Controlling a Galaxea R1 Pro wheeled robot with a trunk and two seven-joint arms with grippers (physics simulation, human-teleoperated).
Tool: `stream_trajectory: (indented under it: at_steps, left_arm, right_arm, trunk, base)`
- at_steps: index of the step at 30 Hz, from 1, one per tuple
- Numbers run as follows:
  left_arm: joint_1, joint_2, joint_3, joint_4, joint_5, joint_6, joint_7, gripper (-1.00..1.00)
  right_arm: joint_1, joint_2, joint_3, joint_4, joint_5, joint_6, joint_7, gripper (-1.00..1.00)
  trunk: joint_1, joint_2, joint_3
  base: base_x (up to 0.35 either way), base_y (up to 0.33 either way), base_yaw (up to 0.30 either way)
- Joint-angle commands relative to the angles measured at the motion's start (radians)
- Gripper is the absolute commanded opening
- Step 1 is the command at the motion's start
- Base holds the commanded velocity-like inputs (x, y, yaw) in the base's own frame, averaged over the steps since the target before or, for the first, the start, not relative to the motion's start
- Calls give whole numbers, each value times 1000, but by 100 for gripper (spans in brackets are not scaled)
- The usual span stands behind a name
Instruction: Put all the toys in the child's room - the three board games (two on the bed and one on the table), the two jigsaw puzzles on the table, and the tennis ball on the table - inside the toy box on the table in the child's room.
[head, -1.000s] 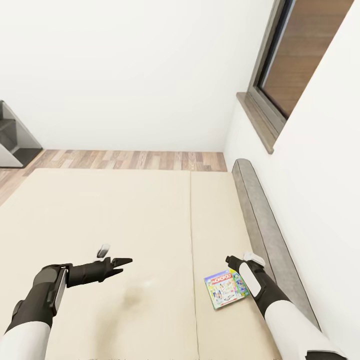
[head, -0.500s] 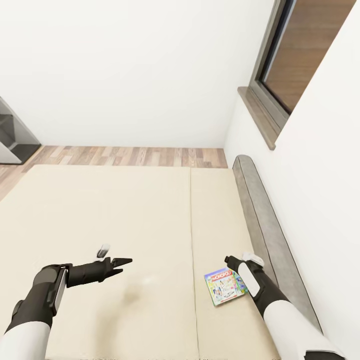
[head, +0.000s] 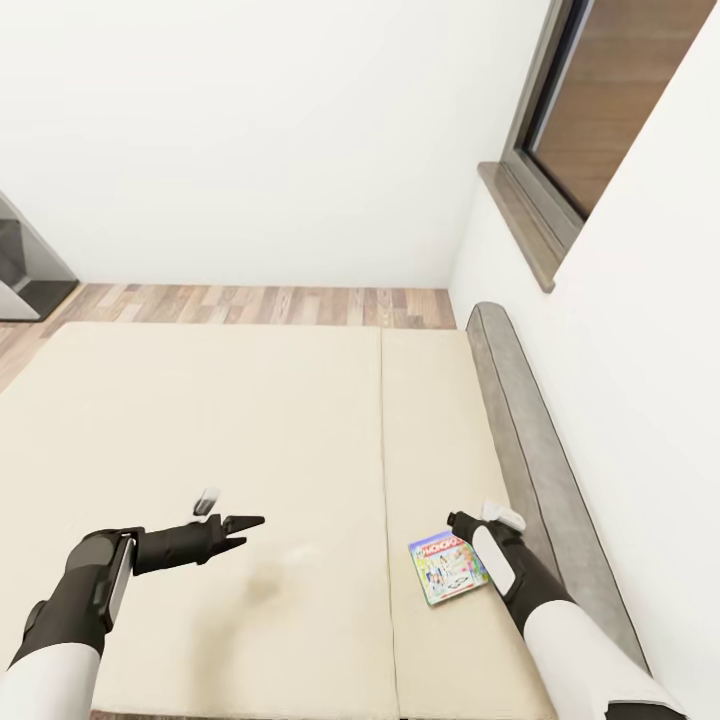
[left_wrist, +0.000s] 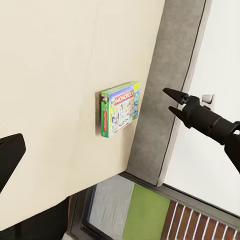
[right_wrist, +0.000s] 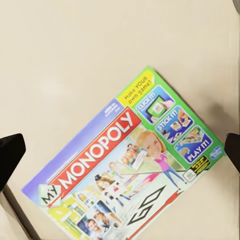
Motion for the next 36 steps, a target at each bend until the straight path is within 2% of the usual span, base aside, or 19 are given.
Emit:
stream_trajectory:
  at_steps: [1, 26, 36]
  left_arm:
    - [-1, 0, 3, 0, -11, 8, -9, 100]
    - [-1, -2, 3, -2, -8, 15, -24, 100]
    - [0, 0, 5, -1, -8, 17, -30, 100]
  right_arm:
    - [0, 1, -3, -2, -2, 4, -5, 100]
    - [9, -16, 0, -11, 6, 7, -4, 100]
    - [12, -7, 0, -12, 8, 6, -6, 100]
  trunk:
    - [0, -2, -3]
    - [0, -2, -44]
    - [0, -2, -60]
  base:
    - [0, 0, 0]
    - [0, 0, 0]
    - [0, 0, 0]
